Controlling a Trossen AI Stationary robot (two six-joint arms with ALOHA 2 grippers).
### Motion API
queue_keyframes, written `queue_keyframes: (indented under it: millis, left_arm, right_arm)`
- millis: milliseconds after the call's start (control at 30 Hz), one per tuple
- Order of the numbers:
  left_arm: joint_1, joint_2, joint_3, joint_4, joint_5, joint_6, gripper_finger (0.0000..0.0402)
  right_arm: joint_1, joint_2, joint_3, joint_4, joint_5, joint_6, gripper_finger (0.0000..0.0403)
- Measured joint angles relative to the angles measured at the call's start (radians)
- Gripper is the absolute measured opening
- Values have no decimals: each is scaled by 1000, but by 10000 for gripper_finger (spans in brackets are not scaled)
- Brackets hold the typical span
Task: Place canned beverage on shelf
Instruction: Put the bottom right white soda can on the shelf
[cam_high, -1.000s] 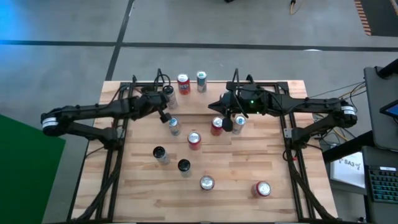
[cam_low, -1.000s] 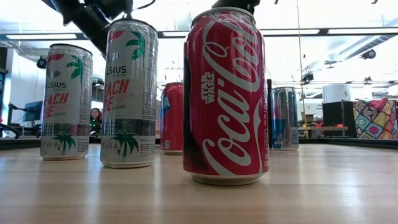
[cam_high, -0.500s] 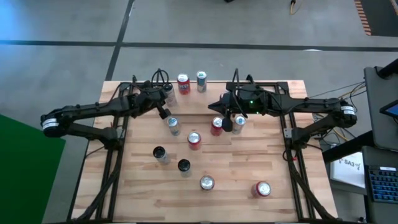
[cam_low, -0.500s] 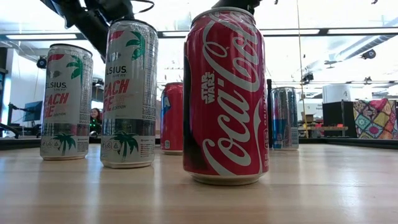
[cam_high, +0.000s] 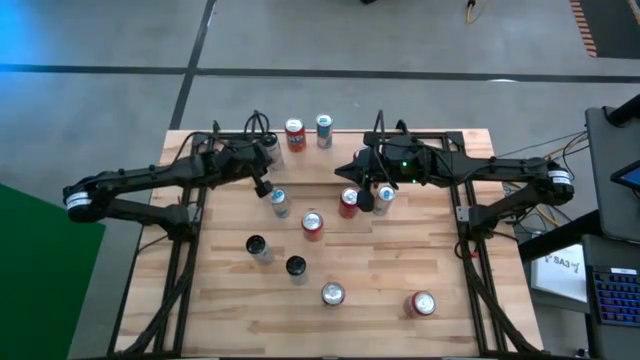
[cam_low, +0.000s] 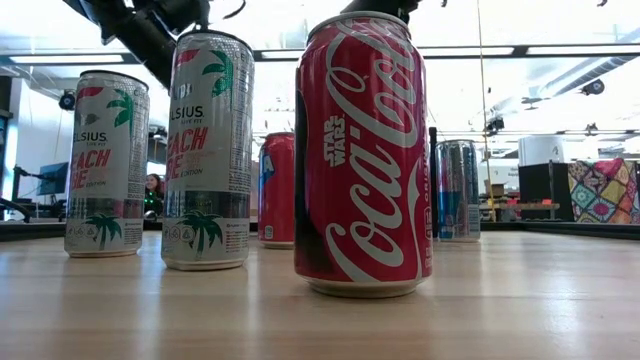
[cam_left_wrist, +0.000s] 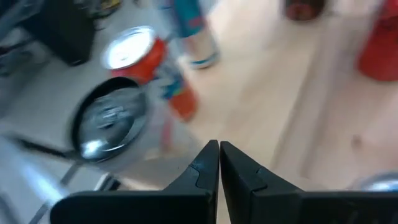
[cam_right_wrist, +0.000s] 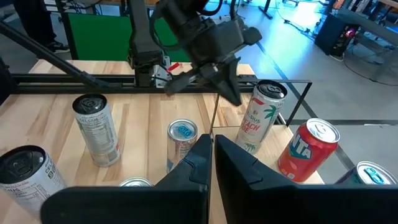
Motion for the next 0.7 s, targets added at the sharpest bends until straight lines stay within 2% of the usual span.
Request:
queue_keyframes:
  millis: [267,700]
  left_arm:
    - [16,19,0,6,-55,33,0]
    - [73,19,0,75,-58,32,0]
  right_arm:
    - [0,0,0,0,0,-2,11]
    - [0,0,-4,0,0,0,11]
